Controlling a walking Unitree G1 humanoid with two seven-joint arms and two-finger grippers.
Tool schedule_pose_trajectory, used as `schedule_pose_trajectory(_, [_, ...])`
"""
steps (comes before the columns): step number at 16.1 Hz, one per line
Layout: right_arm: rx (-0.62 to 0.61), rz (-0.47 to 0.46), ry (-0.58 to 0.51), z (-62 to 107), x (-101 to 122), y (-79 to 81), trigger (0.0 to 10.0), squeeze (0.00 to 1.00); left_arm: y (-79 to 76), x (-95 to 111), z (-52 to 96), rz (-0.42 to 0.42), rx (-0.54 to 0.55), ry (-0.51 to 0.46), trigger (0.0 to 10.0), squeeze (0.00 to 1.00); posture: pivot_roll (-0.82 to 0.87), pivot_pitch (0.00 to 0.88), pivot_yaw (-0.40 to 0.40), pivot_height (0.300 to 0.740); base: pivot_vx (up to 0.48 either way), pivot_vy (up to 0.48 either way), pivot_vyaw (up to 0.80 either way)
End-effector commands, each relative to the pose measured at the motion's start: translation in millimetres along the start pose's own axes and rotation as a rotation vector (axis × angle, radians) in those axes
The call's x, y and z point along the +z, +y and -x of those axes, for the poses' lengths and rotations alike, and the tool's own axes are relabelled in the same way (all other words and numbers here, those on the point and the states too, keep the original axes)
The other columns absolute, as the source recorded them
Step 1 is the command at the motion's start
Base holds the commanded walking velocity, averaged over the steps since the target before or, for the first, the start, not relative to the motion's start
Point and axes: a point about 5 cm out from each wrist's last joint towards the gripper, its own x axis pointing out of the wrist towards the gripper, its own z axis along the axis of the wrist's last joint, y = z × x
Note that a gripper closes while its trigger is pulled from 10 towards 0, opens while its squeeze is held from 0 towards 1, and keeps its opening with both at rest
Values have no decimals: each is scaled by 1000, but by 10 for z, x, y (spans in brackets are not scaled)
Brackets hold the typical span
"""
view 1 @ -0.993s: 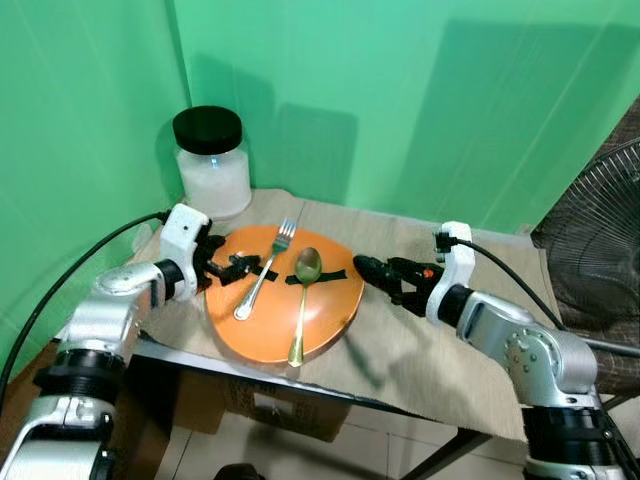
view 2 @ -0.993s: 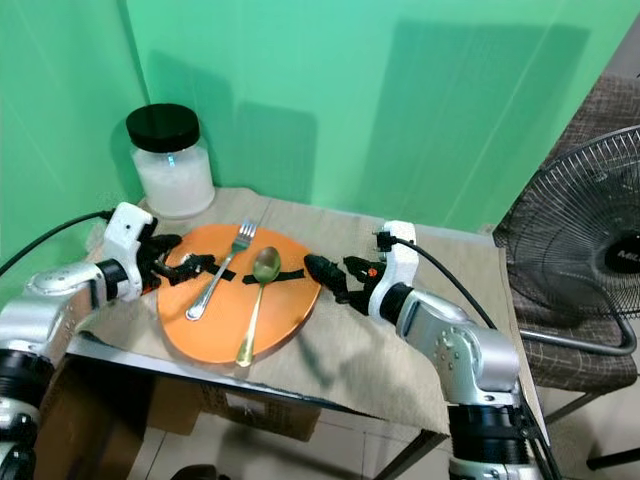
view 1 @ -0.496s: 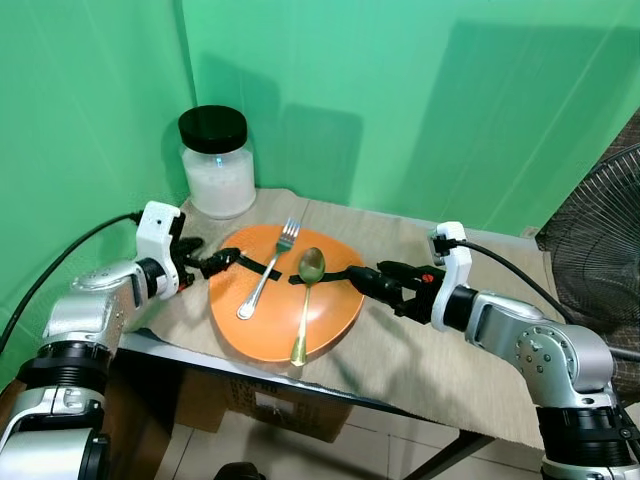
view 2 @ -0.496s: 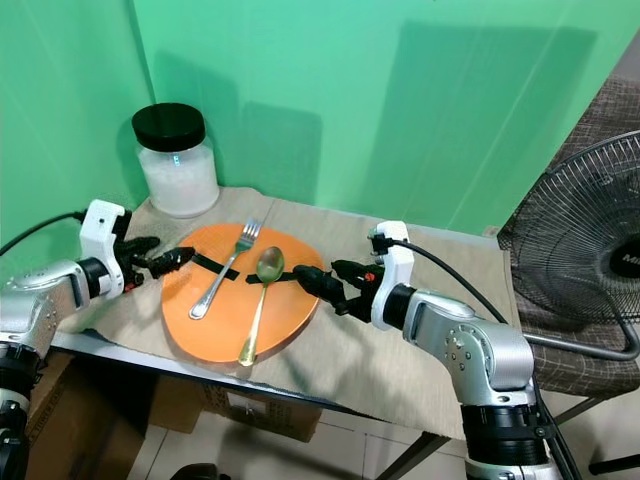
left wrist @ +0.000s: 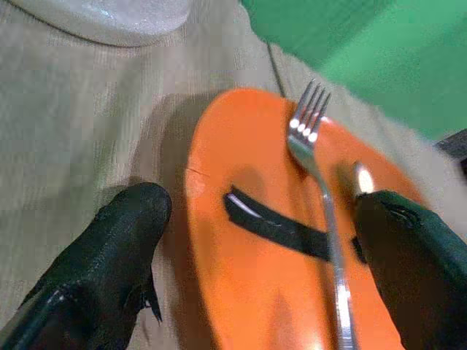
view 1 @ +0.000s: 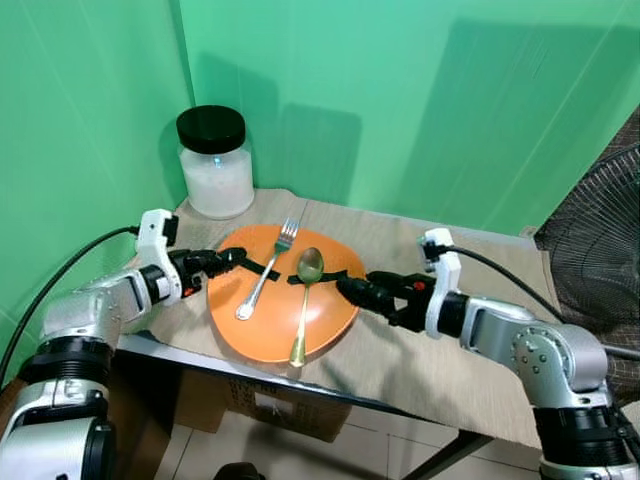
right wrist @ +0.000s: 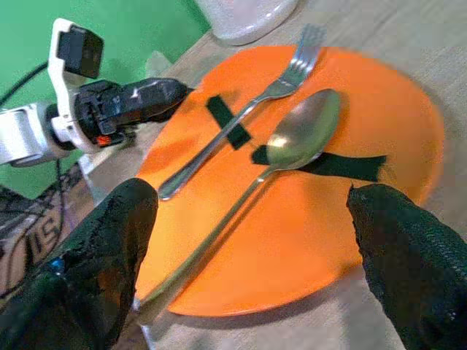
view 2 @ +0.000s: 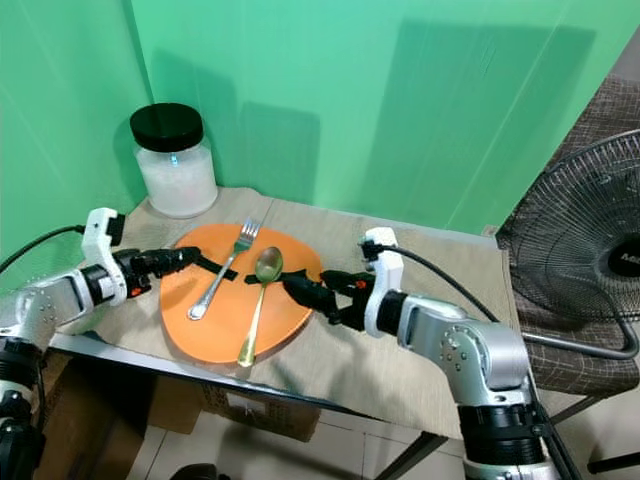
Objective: Setting the table
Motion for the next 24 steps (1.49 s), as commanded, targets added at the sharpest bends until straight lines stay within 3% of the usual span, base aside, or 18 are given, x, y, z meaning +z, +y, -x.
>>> schedule_pose_trajectory(1, [25, 3, 6, -10, 35, 29, 10000, 0, -66, 22, -26, 37, -45, 4, 6627, 0, 155, 0, -83, 740, 0, 0, 0])
schedule_pose_trajectory(3, [40, 3, 12, -21, 37, 48, 10000, 0, -91, -2, -23, 68, -76, 20, 2039, 0, 155, 0, -82, 740, 0, 0, 0])
schedule_pose_trajectory(4, [45, 3, 14, -25, 36, 55, 10000, 0, -101, -9, -23, 77, -87, 24, 2039, 0, 155, 0, -82, 740, 0, 0, 0])
schedule_pose_trajectory(5, [59, 1, 17, -38, 34, 77, 10000, 0, -124, -32, -21, 101, -113, 38, 0, 0, 155, 0, -82, 740, 0, 0, 0])
schedule_pose_trajectory(8, [78, 1, 21, -60, 40, 108, 10000, 0, -138, -57, -16, 156, -128, 28, 0, 0, 155, 0, -83, 740, 0, 0, 0])
schedule_pose_trajectory(13, [90, -1, 16, -73, 61, 120, 10000, 0, -167, -33, 15, 170, -146, 13, 0, 0, 157, 0, -86, 740, 0, 0, 0])
schedule_pose_trajectory(19, [108, -3, 5, -79, 88, 139, 10000, 0, -65, -211, 8, 109, -35, 109, 0, 0, 160, 0, -88, 740, 0, 0, 0])
schedule_pose_trajectory(24, [103, 3, -9, -74, 127, 123, 10000, 0, -39, -66, 3, 116, -2, 45, 0, 0, 160, 0, -87, 740, 0, 0, 0])
